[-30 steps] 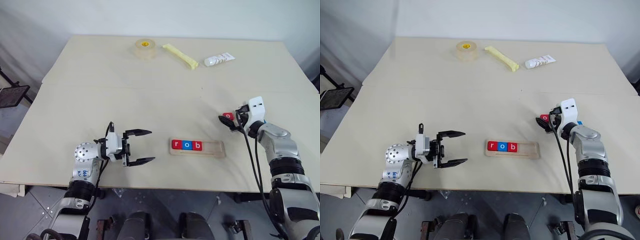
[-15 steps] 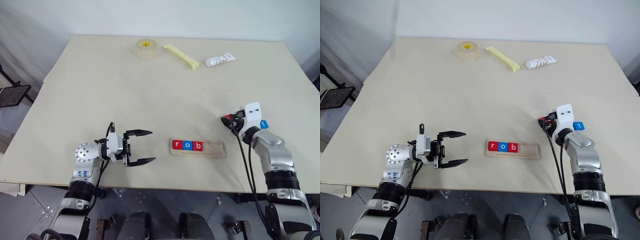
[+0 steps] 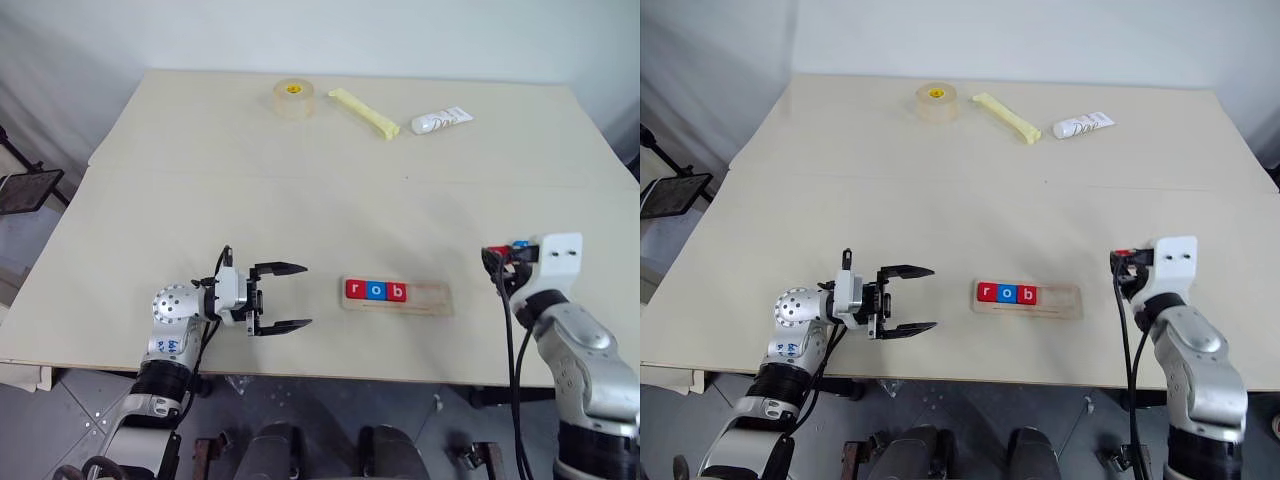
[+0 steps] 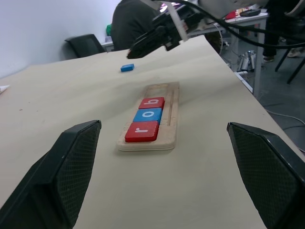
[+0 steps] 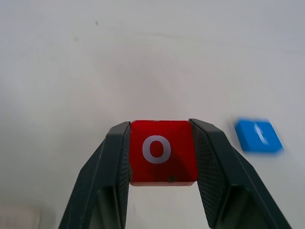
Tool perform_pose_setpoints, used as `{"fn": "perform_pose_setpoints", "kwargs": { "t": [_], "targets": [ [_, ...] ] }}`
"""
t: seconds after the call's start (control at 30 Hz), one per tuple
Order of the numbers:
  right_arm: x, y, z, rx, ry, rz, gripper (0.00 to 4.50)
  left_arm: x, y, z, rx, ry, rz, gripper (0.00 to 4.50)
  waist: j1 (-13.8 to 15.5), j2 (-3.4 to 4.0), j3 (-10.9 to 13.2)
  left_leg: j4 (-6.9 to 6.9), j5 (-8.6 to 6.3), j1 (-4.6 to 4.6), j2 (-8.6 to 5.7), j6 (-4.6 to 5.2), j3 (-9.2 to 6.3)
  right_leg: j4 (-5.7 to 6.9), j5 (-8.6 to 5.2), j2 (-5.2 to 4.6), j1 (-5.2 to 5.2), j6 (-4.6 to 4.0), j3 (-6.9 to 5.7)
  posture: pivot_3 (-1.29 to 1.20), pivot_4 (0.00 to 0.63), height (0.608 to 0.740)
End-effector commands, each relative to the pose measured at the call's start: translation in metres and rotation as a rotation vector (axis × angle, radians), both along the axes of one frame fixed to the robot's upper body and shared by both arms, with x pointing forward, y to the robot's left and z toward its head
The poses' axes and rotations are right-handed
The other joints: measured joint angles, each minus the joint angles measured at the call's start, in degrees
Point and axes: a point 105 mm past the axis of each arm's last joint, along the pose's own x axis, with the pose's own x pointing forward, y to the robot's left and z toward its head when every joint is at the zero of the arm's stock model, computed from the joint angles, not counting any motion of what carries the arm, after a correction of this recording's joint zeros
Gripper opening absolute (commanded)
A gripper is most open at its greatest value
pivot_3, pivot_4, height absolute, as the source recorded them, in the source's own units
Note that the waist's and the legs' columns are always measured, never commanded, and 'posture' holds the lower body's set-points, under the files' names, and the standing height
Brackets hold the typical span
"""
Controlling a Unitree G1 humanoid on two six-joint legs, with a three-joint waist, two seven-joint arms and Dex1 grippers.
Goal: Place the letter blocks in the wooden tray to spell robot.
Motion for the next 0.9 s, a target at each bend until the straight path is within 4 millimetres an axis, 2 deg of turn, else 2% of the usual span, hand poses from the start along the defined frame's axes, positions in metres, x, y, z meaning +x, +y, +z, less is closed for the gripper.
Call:
{"fn": "perform_pose_setpoints", "kwargs": {
  "t": [0.03, 0.2, 0.4, 0.6, 0.7, 0.9],
  "targets": [
    [-0.018, -0.001, 0.006, 0.005, -0.027, -0.036, 1.48, 0.0, 0.004, 0.004, 0.0, 0.0, -0.023, 4.5, 0.0, 0.0, 0.0, 0.0, 0.0, 0.01, 0.0, 0.0, 0.0, 0.0, 0.0, 0.0, 0.02, 0.0, 0.0, 0.0, 0.15, 0.74],
    [-0.025, -0.004, -0.006, 0.026, -0.002, -0.069, 1.48, 0.0, 0.004, 0.004, 0.005, 0.004, -0.04, 4.5, -0.1, 0.0, 0.0, 0.0, 0.01, 0.07, -0.02, 0.02, 0.07, -0.02, 0.0, -0.01, 0.05, 0.0, 0.06, 0.0, 0.15, 0.74],
    [-0.021, -0.007, -0.018, 0.043, 0.014, -0.07, 1.48, 0.0, 0.003, 0.006, 0.007, -0.001, -0.039, 4.5, -0.1, 0.0, 0.0, 0.0, 0.02, 0.08, -0.03, 0.02, 0.07, -0.02, 0.0, 0.0, 0.06, 0.0, 0.08, 0.0, 0.15, 0.74],
    [-0.017, -0.008, -0.02, 0.042, 0.011, -0.065, 3.48, 0.0, 0.005, 0.007, 0.009, -0.007, -0.031, 4.5, -0.1, 0.0, 0.0, 0.0, 0.02, 0.08, -0.04, 0.03, 0.06, -0.02, 0.0, -0.02, 0.07, 0.0, 0.08, 0.0, 0.15, 0.74],
    [-0.022, -0.011, -0.014, 0.026, -0.003, -0.047, 4.49, 0.0, 0.006, 0.007, 0.01, -0.009, -0.022, 4.5, -0.1, 0.0, 0.0, 0.0, 0.02, 0.08, -0.04, 0.03, 0.06, -0.02, 0.0, -0.02, 0.07, 0.0, 0.08, 0.0, 0.15, 0.74],
    [-0.03, -0.003, 0.0, -0.028, 0.001, 0.102, 4.49, 0.0, 0.007, 0.008, 0.01, -0.008, -0.019, 4.5, -0.1, 0.0, 0.0, 0.0, 0.03, 0.08, -0.04, 0.04, 0.06, -0.03, 0.0, -0.03, 0.09, 0.0, 0.08, 0.0, 0.15, 0.74]
  ]
}}
